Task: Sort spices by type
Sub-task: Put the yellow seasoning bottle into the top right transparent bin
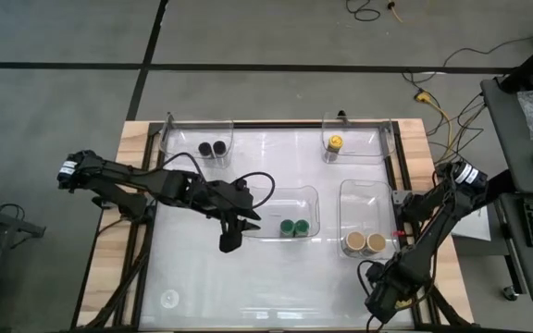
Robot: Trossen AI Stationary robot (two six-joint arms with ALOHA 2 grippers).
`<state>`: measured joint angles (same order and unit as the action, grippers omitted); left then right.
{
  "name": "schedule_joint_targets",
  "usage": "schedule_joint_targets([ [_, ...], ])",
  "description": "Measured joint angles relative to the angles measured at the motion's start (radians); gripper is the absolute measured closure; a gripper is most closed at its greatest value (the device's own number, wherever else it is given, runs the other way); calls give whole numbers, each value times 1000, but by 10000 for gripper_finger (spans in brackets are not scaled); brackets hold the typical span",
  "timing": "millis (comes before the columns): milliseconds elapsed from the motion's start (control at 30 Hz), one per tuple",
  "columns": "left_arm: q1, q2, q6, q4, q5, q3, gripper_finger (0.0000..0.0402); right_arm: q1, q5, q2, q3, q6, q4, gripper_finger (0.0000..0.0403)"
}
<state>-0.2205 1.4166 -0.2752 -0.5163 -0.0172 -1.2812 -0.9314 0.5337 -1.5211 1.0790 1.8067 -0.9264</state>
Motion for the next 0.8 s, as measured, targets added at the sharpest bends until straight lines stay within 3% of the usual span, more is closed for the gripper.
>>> schedule_joint_targets([
  [433,-21,-4,1,-44,1,1,300,-1,25,0,0,-1,5,177],
  [600,-43,-27,0,-78,2,1,300,2,22,0,14,-2,19,179],
  [800,-60,-71,-7,-87,2,1,300,44,7,0,160,-53,23,176],
])
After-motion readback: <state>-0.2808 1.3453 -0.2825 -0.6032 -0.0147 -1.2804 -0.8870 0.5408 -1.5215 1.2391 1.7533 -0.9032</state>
